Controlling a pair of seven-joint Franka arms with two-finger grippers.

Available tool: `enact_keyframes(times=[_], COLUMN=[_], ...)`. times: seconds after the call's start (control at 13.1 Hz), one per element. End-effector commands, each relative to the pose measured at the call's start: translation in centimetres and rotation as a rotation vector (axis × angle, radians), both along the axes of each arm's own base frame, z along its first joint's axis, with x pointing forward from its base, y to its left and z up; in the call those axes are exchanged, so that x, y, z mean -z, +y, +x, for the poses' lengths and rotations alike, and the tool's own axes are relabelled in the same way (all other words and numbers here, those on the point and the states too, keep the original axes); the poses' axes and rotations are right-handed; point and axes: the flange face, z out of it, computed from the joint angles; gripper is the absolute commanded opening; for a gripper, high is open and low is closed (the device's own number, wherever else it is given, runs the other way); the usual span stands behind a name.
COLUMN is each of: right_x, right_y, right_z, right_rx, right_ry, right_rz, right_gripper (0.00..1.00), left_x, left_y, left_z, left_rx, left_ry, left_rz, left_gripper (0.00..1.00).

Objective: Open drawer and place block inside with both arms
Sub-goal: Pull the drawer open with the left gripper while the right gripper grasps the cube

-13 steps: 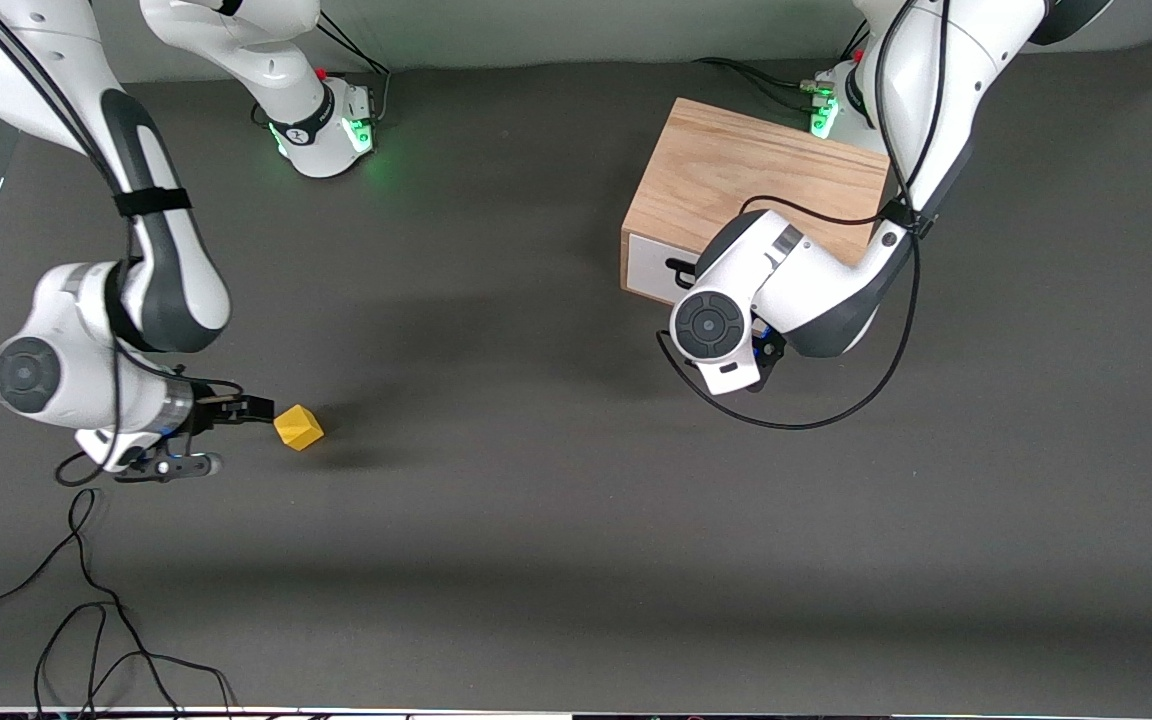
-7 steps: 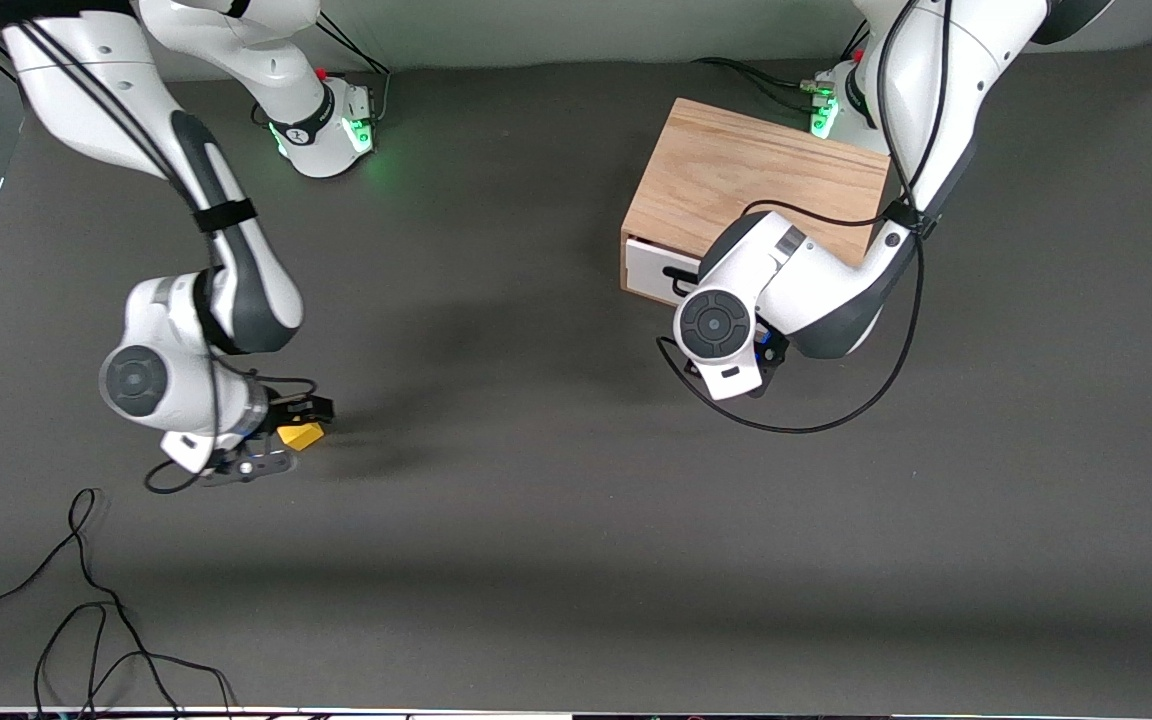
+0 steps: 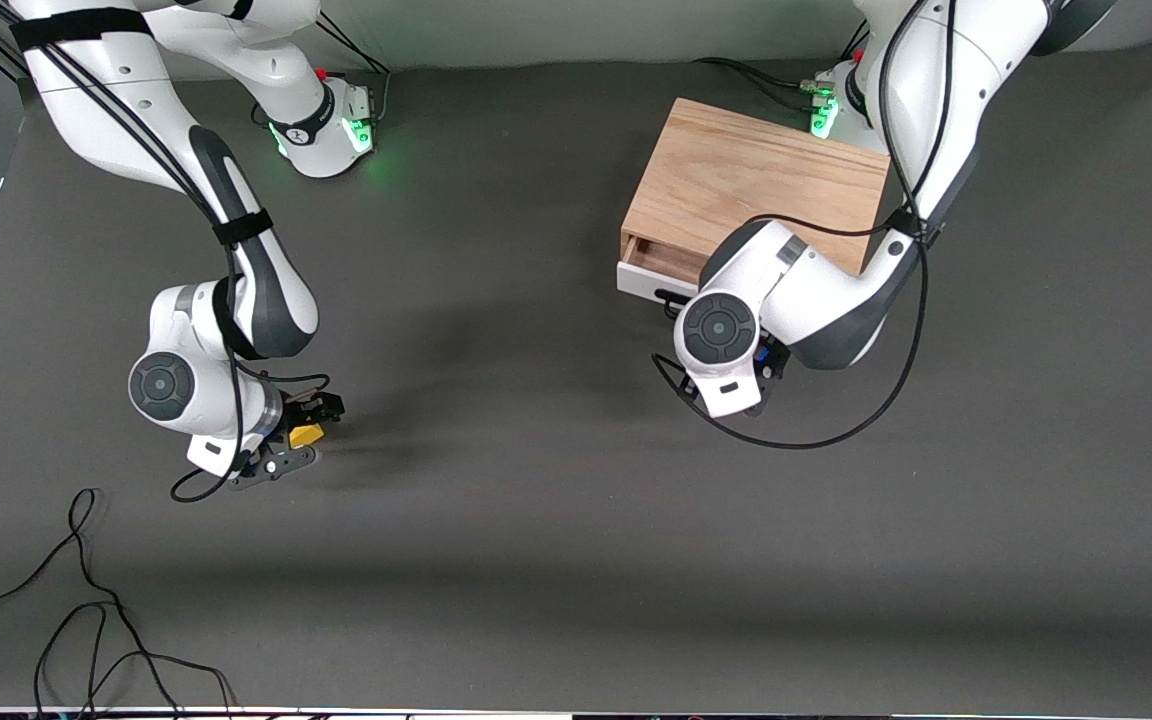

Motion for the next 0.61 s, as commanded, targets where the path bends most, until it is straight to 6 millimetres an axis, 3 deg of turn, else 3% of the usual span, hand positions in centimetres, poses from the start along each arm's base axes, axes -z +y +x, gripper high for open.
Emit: enact_keyframes(times=[0.0,0.15,0.53], right_x=[0.7,1.4,3.6], right_y=[-3.2,-4.6,-4.6], right_z=[0.0,-0.5,-2.0], right_rx=[-0.095,-0.114,-0.115], right_ry=[-0.007,-0.011,-0.029], right_rz=[0.022,0.032,0.032], right_gripper=[1.0,1.0,1.0], left_x=[-0.3,-0.4,-0.4], left_y=[-0.7,-1.0,-2.5], left_z=[2.6,2.9,3.0], left_rx=[-0.013,-0.003,0.017], left_ry=[-0.098,-0.13,-0.194], left_rz=[-0.038,-0.046,-0.089], left_gripper=[1.0,1.0,1.0])
